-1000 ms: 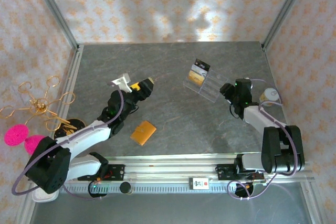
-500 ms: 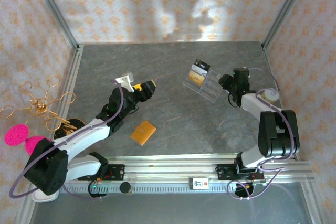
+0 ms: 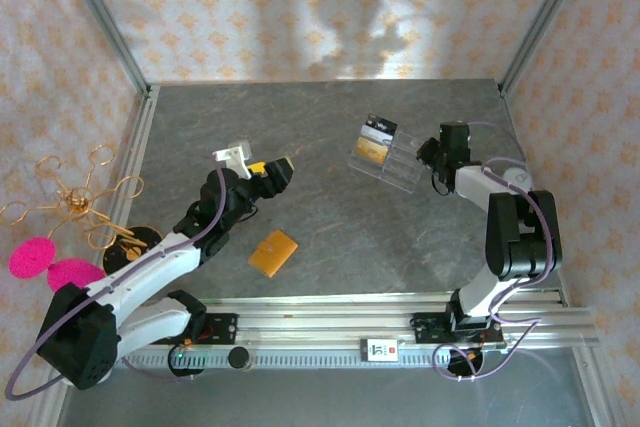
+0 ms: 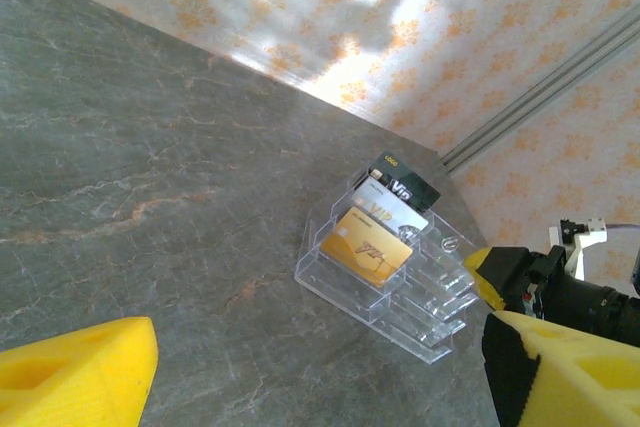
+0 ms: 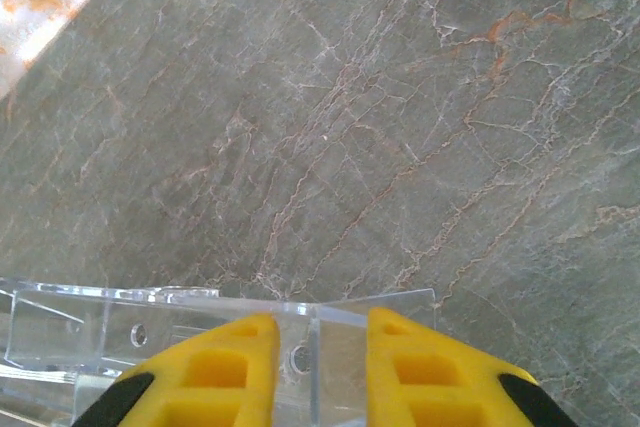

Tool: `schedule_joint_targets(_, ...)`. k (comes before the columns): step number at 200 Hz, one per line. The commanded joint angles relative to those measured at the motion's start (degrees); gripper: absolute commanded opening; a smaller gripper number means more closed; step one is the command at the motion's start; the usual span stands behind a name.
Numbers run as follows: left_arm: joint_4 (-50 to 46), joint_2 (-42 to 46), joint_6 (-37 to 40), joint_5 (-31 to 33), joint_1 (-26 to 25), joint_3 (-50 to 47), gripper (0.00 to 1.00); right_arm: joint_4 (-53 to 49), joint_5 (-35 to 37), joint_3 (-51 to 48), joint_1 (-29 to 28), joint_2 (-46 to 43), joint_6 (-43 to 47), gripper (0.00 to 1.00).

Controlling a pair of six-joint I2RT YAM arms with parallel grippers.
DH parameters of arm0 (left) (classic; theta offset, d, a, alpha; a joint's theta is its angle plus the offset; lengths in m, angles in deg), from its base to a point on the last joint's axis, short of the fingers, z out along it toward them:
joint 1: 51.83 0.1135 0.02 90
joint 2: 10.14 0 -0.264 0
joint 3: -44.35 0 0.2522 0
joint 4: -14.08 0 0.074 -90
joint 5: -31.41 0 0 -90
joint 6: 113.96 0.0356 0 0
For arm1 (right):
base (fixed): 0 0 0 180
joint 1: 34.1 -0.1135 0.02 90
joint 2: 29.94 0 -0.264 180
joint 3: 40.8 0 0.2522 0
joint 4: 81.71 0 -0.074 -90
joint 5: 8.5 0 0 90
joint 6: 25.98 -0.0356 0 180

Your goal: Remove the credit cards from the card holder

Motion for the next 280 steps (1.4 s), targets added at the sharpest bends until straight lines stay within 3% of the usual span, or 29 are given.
schedule_joint_targets(1, -2.73, 1.10, 1.36, 0.12, -0.22, 2.02, 0.85, -6.49, -0.97, 0.94, -1.82, 3.04, 1.96, 0.17)
schedule_joint_targets(96, -4.10, 0.66, 1.41, -1.75, -0.20, 3.52, 0.87, -9.51, 3.48, 5.65, -6.11, 0.49, 3.63, 0.36)
schedule_joint_targets(140, -3.97, 0.74, 1.18, -2.38, -0.20, 3.52, 0.96, -10.18, 6.62, 1.90, -6.33, -6.59, -0.25, 0.47)
schedule_joint_targets(172, -4.28, 0.83, 1.27, -2.12, -0.20, 3.30, 0.98, -10.61, 2.73, -0.04, -6.38, -7.26, 0.68, 0.45)
schedule_joint_targets(208, -4.89, -0.08, 1.60, -2.79, -0.20, 3.25, 0.92, -10.67, -0.92, -1.98, -7.59, -6.34, 4.46, 0.48)
schedule_joint_targets(234, -5.16, -0.82, 1.36, -3.30, -0.25, 3.41, 0.83, -12.11, 0.46, -2.36, -8.70, -5.01, 5.20, 0.48)
schedule_joint_targets(280, -5.36, -1.65, 0.92, -3.71, -0.20, 3.72, 0.81, -8.51, 0.89, -3.74, -8.79, -4.18, 3.23, 0.43)
